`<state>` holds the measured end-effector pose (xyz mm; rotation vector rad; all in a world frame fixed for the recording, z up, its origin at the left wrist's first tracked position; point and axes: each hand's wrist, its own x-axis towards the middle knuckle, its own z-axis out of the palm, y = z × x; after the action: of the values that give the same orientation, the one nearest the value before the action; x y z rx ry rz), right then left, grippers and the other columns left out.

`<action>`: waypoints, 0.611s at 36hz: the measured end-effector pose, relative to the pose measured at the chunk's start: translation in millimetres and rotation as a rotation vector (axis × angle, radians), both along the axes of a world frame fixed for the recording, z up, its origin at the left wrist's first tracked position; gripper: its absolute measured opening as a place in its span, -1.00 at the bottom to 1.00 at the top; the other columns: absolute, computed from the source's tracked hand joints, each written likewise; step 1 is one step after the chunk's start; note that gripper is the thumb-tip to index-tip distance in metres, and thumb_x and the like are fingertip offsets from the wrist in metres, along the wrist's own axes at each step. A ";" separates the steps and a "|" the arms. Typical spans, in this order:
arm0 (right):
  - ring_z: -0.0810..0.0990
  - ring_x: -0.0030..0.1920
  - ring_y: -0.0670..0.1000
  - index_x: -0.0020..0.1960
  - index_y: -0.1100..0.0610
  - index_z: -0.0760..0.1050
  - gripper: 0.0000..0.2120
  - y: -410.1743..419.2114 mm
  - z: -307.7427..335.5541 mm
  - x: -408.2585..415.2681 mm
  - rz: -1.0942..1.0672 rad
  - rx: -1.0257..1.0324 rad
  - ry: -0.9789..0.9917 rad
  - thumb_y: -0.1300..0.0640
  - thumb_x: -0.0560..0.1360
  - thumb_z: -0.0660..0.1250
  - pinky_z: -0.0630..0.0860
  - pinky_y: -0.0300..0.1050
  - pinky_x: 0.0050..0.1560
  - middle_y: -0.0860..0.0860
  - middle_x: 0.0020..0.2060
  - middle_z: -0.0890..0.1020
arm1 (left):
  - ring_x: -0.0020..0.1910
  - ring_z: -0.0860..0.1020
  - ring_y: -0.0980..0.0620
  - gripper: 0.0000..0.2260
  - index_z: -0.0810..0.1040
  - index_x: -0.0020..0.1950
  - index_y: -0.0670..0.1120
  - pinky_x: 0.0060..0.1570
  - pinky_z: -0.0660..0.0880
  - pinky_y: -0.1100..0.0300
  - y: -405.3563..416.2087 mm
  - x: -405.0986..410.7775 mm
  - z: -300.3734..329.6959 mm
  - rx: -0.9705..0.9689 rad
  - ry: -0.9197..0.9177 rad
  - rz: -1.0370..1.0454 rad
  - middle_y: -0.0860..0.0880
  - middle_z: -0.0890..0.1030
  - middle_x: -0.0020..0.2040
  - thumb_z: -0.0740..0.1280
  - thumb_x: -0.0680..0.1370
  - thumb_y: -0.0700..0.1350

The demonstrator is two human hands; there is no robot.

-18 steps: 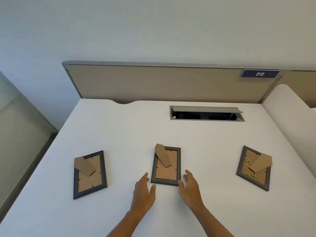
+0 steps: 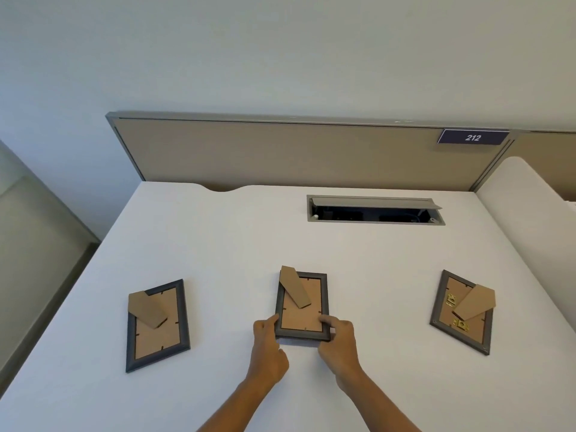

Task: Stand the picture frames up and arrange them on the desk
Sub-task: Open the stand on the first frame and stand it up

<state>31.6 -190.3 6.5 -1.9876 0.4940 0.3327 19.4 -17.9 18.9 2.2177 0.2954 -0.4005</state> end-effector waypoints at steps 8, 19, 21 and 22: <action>0.64 0.14 0.14 0.28 0.20 0.70 -0.50 -17.1 13.3 8.6 0.036 -0.127 -0.227 0.47 0.39 0.65 0.57 -0.44 0.11 0.15 0.16 0.54 | 0.19 0.58 0.00 -0.58 0.48 0.40 -0.12 0.27 0.58 0.23 -5.2 10.1 23.7 -0.043 -0.159 -0.058 -0.02 0.39 0.28 0.49 0.57 -0.23; 0.63 0.09 -0.09 0.17 0.12 0.74 -0.73 -34.7 44.6 37.0 0.100 -0.217 -0.529 0.39 0.55 0.54 0.50 -0.47 0.03 -0.02 0.18 0.55 | 0.04 0.63 0.10 -0.76 0.64 0.18 0.01 0.03 0.55 0.46 -3.4 40.4 60.7 -0.117 -0.455 -0.071 0.20 0.57 0.11 0.49 0.57 -0.25; 0.60 0.11 -0.13 0.12 0.04 0.70 -0.77 -39.9 55.6 44.0 0.159 -0.233 -0.600 0.34 0.58 0.52 0.48 -0.39 0.08 -0.11 0.13 0.57 | 0.02 0.63 0.16 -0.71 0.61 0.09 0.15 -0.01 0.54 0.43 -1.4 47.2 71.5 -0.158 -0.532 -0.076 0.28 0.61 0.03 0.47 0.58 -0.27; 0.57 0.10 -0.11 0.11 0.02 0.68 -0.77 -42.4 60.4 47.2 0.194 -0.264 -0.639 0.32 0.58 0.51 0.49 -0.29 0.11 -0.15 0.10 0.59 | -0.03 0.63 0.15 -0.72 0.61 0.05 0.14 -0.05 0.53 0.40 0.1 51.4 75.6 -0.158 -0.556 -0.071 0.25 0.63 -0.01 0.46 0.59 -0.27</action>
<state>78.8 -232.7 67.0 -2.2570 -0.0688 -0.2685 70.8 -17.8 94.5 2.0883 -0.1109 0.1588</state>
